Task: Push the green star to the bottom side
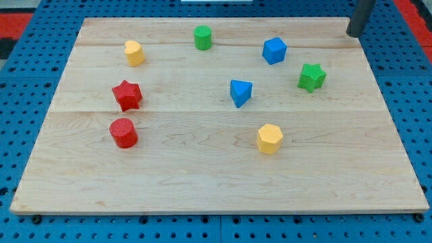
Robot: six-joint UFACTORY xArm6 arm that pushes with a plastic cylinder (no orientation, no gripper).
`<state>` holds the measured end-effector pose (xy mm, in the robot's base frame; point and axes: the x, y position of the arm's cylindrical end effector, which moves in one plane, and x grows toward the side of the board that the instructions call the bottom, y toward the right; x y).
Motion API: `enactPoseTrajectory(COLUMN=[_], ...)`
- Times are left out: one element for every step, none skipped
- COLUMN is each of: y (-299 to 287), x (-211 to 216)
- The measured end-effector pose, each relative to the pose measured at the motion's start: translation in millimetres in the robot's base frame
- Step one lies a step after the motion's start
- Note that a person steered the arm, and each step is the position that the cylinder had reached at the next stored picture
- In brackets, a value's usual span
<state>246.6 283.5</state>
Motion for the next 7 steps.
enactPoseTrajectory(y=[9, 10, 16, 15, -9, -49, -95], x=[1, 16, 44, 93, 112, 92, 85])
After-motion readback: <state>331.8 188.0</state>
